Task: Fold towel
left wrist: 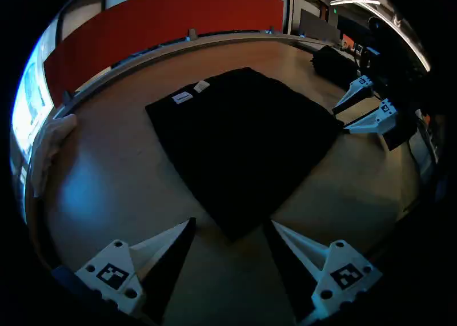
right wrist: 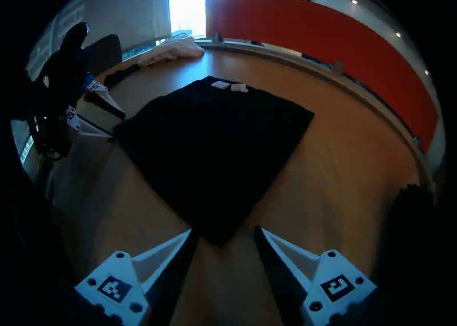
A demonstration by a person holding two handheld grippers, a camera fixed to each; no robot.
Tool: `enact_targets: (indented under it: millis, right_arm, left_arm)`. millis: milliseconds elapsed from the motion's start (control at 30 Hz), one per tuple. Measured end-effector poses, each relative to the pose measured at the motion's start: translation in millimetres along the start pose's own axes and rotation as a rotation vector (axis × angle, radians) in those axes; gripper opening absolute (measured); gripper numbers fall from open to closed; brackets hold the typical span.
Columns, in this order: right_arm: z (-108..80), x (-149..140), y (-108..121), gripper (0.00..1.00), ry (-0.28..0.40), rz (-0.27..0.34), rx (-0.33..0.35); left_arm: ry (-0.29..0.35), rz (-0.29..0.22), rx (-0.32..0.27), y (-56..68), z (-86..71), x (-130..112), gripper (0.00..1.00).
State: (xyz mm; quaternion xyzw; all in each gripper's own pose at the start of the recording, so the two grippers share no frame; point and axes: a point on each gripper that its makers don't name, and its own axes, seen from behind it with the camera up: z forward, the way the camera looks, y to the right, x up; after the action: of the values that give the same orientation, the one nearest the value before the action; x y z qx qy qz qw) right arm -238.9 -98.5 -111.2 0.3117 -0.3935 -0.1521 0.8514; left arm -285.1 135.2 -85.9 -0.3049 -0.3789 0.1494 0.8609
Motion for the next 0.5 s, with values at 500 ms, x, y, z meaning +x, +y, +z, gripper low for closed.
enact_targets:
  millis: [500]
  right_arm:
    - [0.1,1.2,-6.8,0.38,-0.003,-0.009,0.016]
  left_arm:
    - [-0.011,-0.005,0.004,3.3,-0.9,1.0,0.66]
